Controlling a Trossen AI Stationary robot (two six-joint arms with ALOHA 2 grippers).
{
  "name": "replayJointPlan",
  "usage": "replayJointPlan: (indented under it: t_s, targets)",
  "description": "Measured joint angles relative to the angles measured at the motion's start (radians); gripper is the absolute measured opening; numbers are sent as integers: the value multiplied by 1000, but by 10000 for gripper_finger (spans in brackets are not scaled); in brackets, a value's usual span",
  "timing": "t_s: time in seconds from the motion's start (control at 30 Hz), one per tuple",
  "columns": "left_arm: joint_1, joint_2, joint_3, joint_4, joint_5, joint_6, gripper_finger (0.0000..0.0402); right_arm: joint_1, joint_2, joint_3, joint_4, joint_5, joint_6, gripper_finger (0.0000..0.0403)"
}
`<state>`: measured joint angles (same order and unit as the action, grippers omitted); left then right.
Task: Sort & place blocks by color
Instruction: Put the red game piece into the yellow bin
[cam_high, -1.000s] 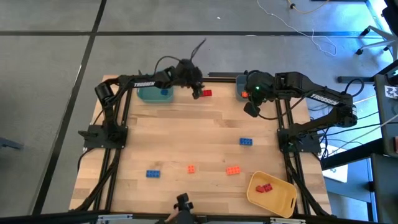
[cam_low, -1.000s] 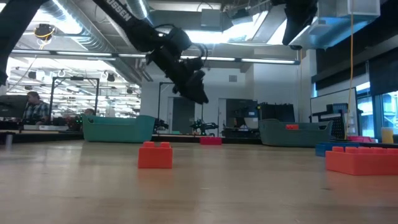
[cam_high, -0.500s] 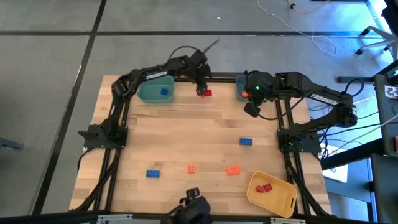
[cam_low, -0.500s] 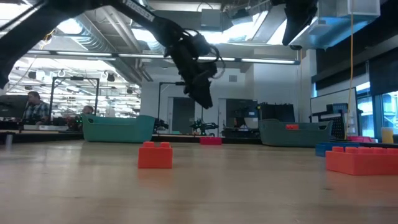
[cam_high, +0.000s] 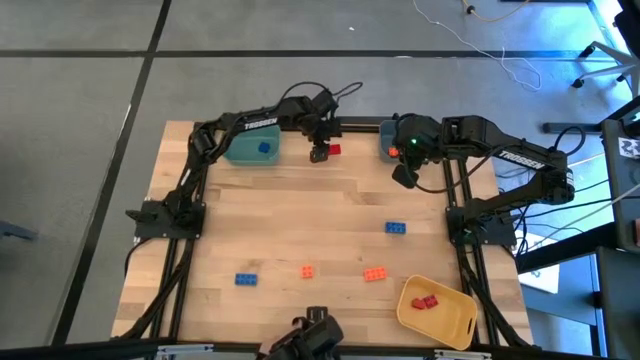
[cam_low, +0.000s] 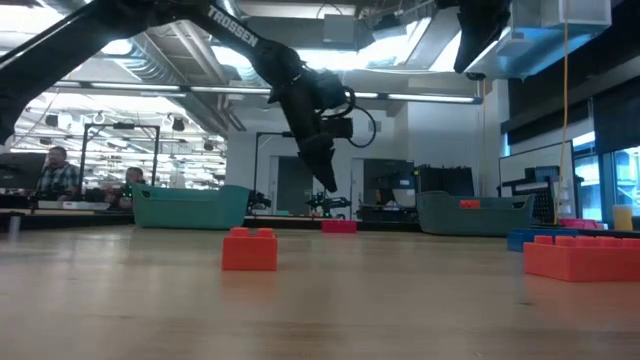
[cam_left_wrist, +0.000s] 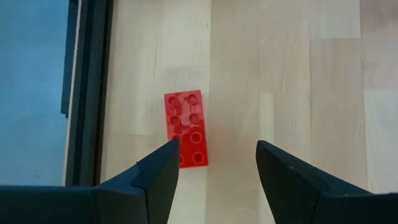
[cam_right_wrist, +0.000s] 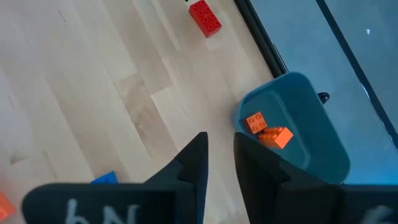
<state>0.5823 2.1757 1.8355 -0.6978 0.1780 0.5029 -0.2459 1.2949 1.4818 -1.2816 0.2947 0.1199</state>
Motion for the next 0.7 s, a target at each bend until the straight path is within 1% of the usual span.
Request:
replayJointPlan:
  t_s: [0.13,0.33,0.47,0.6,0.63,0.7]
  targets:
    - [2,12,0,19,-38,-7,204,0,0,0,0,0,-1,78]
    - [6,29,-2,-3,-100,-82,200,0,0,0,-1,0,-1,78]
    - [-1,29,-2,3,-108,-81,172,0,0,0,-1,0,1,78]
    - [-7,29,-2,7,-90,-52,139,0,0,0,0,0,1,78]
    - [-10,29,-2,14,-106,-52,136,0,0,0,0,0,1,78]
    - [-20,29,-2,20,-180,-54,134,0,0,0,0,0,1,78]
